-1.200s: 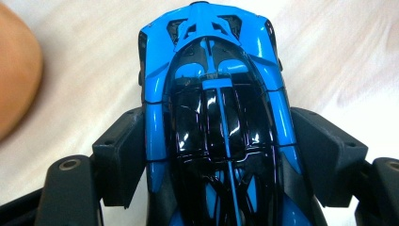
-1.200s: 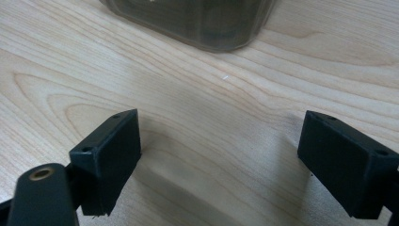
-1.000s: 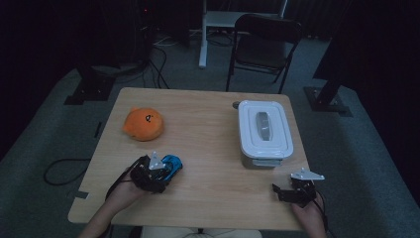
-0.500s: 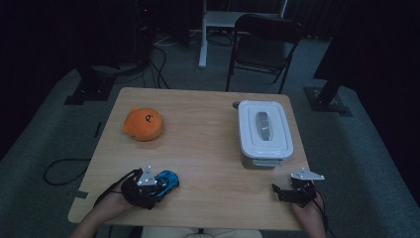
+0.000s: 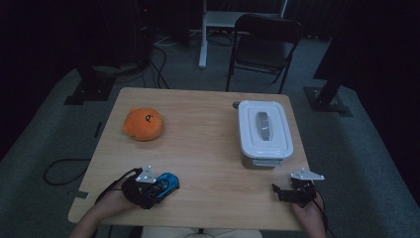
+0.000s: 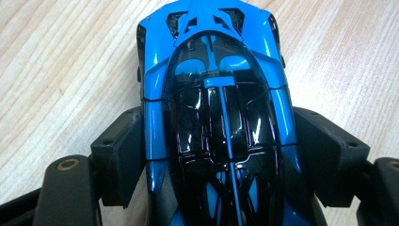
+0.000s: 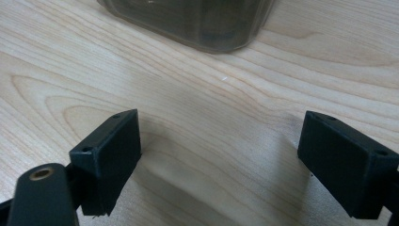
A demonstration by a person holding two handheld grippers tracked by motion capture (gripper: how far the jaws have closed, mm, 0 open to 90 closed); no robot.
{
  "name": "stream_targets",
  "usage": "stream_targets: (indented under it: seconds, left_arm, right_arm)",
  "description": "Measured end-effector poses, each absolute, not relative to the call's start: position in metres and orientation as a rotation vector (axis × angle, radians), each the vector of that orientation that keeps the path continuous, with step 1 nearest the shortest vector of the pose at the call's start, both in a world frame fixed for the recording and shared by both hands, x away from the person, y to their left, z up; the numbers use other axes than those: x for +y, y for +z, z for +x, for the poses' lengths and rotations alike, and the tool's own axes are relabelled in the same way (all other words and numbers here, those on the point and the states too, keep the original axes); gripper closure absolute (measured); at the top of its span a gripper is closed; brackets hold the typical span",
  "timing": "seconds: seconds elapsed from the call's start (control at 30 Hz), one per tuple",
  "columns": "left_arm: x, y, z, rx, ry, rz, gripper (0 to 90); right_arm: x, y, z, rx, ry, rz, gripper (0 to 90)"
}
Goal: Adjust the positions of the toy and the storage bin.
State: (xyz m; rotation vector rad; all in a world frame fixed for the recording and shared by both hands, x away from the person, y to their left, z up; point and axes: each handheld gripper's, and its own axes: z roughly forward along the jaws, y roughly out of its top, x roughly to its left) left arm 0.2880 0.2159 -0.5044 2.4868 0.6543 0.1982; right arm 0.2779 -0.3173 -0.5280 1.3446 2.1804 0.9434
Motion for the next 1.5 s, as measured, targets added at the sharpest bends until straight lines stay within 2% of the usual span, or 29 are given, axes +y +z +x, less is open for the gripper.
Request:
stream_targets:
  seconds: [0.33,0.6,1.03,1.2,1.47,1.5]
  left_arm:
    - [0.212,-0.501,0.29,0.674,0.204,2.508,23.2]
    - [0.212,-0.487,0.291,0.677,0.218,2.448,23.3]
    - [0.23,-0.47,0.303,0.735,0.243,2.36,23.2]
    - [0.242,-0.467,0.311,0.822,0.28,2.326,23.2]
    - [0.265,-0.465,0.328,0.981,0.347,2.271,13.7]
    - [0.267,-0.465,0.33,1.008,0.371,2.26,10.4]
  right_arm:
    - [-0.317,-0.528,0.278,2.181,0.944,1.344,13.5]
    - [-0.317,-0.528,0.278,2.18,0.943,1.344,13.5]
    - [-0.317,-0.528,0.278,2.181,0.943,1.344,13.5]
    - [-0.317,-0.528,0.278,2.181,0.943,1.344,13.5]
    - [-0.317,-0.528,0.278,2.181,0.943,1.345,13.5]
    - [-0.317,-0.528,0.278,2.181,0.943,1.344,13.5]
